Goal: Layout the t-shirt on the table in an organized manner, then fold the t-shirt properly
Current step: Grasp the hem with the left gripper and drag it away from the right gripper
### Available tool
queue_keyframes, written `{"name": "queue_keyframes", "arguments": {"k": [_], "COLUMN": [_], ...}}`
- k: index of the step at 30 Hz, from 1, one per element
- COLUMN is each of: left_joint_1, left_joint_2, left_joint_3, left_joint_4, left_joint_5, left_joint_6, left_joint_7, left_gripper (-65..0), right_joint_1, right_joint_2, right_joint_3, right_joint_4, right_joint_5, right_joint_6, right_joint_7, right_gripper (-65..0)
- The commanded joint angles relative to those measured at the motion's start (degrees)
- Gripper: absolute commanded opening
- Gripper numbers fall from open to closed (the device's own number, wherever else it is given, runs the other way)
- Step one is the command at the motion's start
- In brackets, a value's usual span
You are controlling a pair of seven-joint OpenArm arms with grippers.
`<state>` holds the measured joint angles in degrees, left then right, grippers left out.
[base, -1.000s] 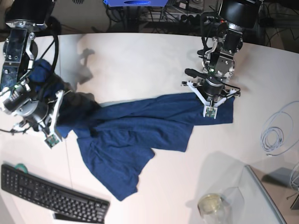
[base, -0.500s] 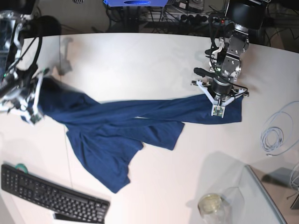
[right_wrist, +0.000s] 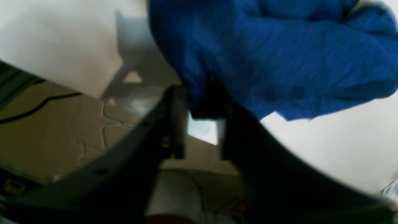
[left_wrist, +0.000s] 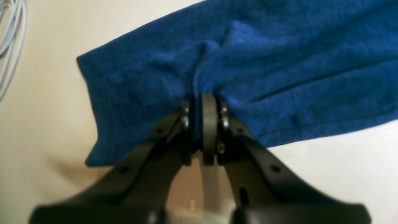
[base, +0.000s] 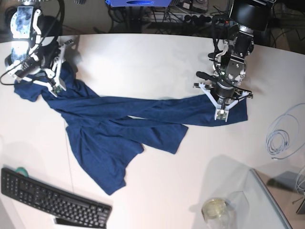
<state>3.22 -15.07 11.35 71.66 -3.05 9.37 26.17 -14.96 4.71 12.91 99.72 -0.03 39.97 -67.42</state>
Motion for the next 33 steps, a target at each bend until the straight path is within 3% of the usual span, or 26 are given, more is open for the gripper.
{"name": "queue_keyframes", "arguments": {"k": [1,4,6,11,16,18,21,25,27,31,33], "left_joint_1": [-0.3,-0.6,-0.7,-1.4,-9.0,-13.2,-19.0,-28.8,-33.8,-44.3,-49.9], "left_joint_2": [-0.1,-0.1,-0.1,0.0,4.2,6.9,10.8,13.9,16.7,23.0,24.1], "left_joint_3": [-0.1,-0.1,-0.1,-0.1,0.1,0.6,1.2,8.3,11.9,13.8,13.8], "left_joint_4": [1.3,3.0,5.0,15.3,23.6,23.0,18.5,9.2,3.6,-12.3,-21.0], "left_joint_5": [-0.2,-0.2,-0.2,-0.2,-0.3,-1.4,-7.7,-13.0,-13.1,-13.2,-13.6], "left_joint_6": [-0.4,-0.4,-0.4,-0.4,-0.4,-0.5,-0.5,-0.5,-0.5,-0.3,0.0], "left_joint_7": [0.1,0.1,0.1,0.9,13.3,14.6,14.6,14.1,10.1,-3.3,-9.7], "left_gripper": [-62.7,-65.0,-65.0,-65.0,-65.0,-65.0,-65.0,-65.0,-65.0,-65.0,-65.0], "right_joint_1": [0.4,0.8,0.9,2.4,4.5,4.7,5.9,6.2,6.0,4.0,2.8], "right_joint_2": [0.4,0.9,1.4,0.6,0.9,0.9,0.9,0.9,0.6,0.3,0.2], "right_joint_3": [0.7,0.9,0.9,8.4,10.1,10.0,10.3,10.2,10.4,10.5,10.5], "right_joint_4": [1.1,3.6,7.2,12.2,11.3,11.1,7.8,3.0,1.9,2.0,2.4], "right_joint_5": [0.2,-0.2,-0.2,-0.2,-0.2,-0.2,-0.2,-0.2,-0.2,-0.2,-0.2], "right_joint_6": [0.0,0.0,0.0,0.0,0.0,0.0,0.0,0.0,0.0,0.0,0.0], "right_joint_7": [-0.6,-3.7,-5.5,-6.1,-3.5,-3.0,-2.9,-1.1,1.0,2.2,2.4], "right_gripper": [-38.6,-27.6,-24.3,-23.9,-23.9,-23.9,-23.9,-23.9,-23.9,-23.9,-23.9]}}
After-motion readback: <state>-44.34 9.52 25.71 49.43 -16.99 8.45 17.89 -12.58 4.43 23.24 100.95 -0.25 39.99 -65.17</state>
